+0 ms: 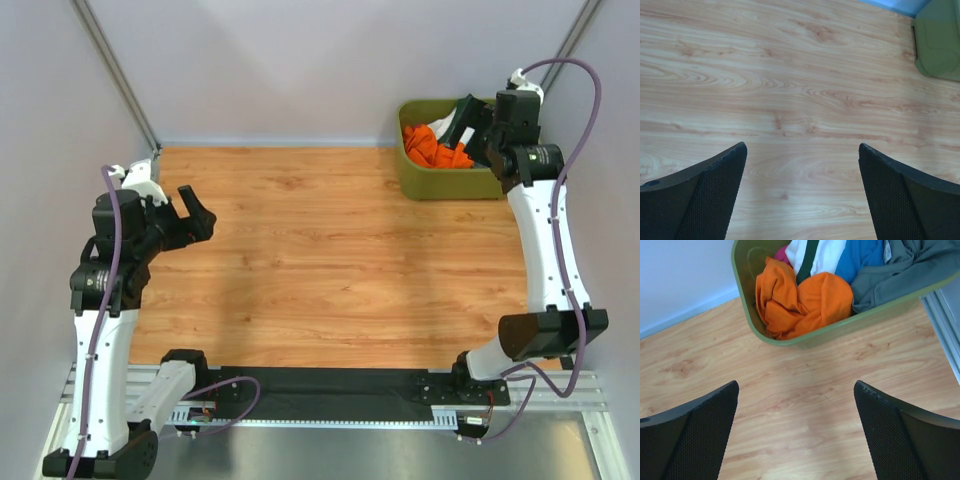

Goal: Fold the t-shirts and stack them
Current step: Grab the tshirt from the pile

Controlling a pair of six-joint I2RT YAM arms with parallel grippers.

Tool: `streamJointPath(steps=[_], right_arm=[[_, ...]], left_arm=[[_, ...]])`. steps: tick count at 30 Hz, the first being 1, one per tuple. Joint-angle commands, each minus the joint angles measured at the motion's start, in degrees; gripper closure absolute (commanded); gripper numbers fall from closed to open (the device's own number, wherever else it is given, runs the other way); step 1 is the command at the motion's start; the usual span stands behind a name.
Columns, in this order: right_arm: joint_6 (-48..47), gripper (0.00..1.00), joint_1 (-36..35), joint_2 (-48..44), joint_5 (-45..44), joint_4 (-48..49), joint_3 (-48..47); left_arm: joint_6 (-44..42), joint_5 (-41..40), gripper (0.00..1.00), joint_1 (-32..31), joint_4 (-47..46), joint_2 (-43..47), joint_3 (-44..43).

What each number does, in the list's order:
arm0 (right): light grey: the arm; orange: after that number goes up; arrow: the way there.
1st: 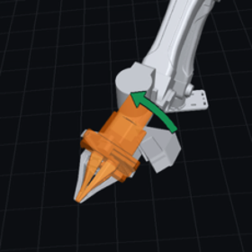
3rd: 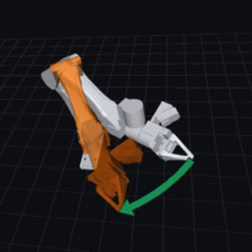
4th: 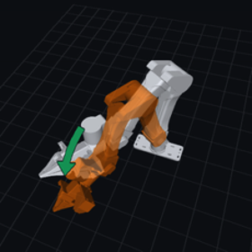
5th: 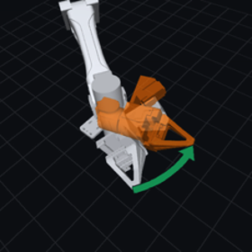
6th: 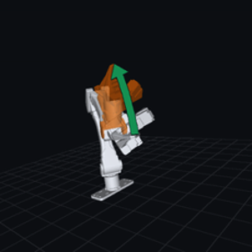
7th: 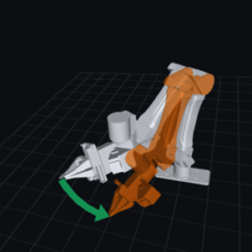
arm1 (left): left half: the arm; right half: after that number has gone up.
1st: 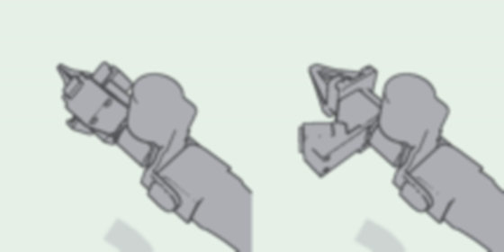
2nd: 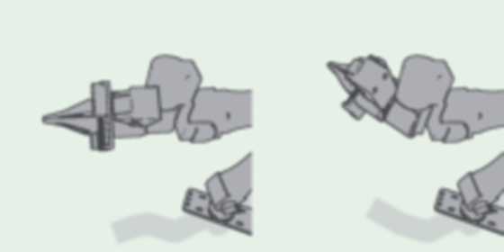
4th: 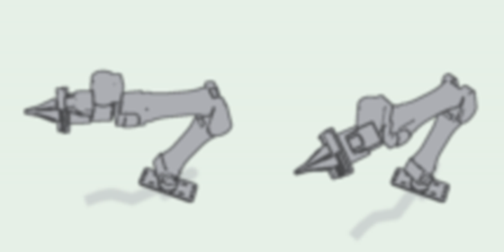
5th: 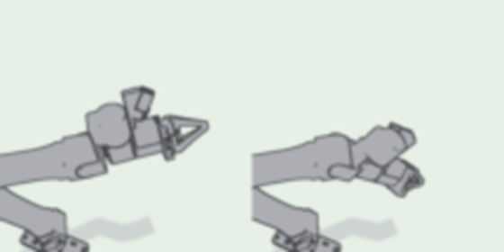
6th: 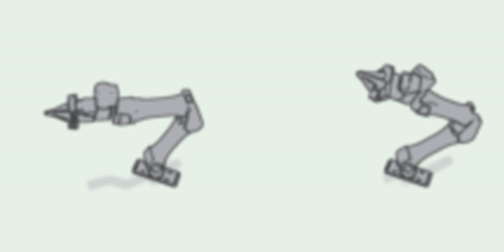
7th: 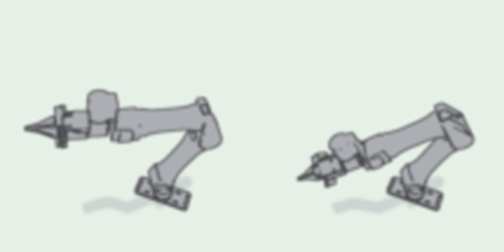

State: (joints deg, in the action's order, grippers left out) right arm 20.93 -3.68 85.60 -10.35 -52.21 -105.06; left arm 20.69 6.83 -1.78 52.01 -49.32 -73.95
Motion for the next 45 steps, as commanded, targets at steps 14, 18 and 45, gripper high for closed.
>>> streamJointPath(steps=[14, 18, 45], right_arm=[[-3.88, 0.0, 2.44, 23.62, -1.26, 4.83, -26.93], [-3.44, 0.04, 4.9, 29.53, 4.89, 4.74, -30.56], [-20.14, 0.59, 5.09, 44.74, -3.36, 6.94, -27.22]], left_arm=[[-2.14, 2.4, 0.01, 0.11, -4.81, -0.95, 0.12], [-2.76, 3.88, 0.01, 0.11, -4.02, -2.53, 0.3], [0.23, 4.77, 0.0, 0.11, -6.92, -8.42, 1.36]])
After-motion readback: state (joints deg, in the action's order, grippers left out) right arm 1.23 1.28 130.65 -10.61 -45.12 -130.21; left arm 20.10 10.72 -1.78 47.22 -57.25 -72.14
